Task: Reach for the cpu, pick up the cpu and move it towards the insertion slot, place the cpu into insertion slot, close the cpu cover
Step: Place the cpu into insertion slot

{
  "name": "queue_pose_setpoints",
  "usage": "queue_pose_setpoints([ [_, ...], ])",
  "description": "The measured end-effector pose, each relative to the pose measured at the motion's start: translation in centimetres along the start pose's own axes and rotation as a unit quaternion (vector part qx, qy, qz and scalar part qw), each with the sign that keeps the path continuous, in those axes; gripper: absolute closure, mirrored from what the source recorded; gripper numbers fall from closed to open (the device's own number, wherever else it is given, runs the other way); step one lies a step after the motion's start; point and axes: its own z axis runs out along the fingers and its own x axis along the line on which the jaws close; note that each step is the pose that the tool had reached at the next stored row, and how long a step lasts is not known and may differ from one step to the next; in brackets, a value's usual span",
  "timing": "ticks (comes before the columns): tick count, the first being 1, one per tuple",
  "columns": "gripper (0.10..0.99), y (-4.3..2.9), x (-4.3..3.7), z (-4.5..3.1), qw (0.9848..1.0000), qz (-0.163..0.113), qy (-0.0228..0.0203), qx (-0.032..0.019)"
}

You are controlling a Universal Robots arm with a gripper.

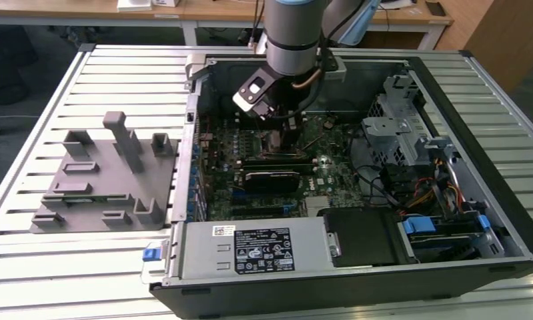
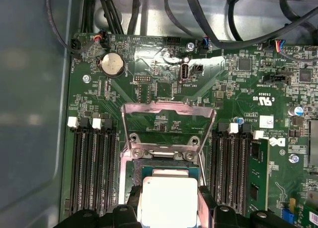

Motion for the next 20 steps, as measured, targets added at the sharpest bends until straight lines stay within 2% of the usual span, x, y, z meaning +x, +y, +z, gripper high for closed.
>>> queue_pose_setpoints([
  [13, 0.557, -0.19, 0.06, 1.09, 1.0, 0.0, 0.0, 0.0],
  [20, 0.557, -0.19, 0.26, 1.3, 1.0, 0.0, 0.0001, 0.0],
])
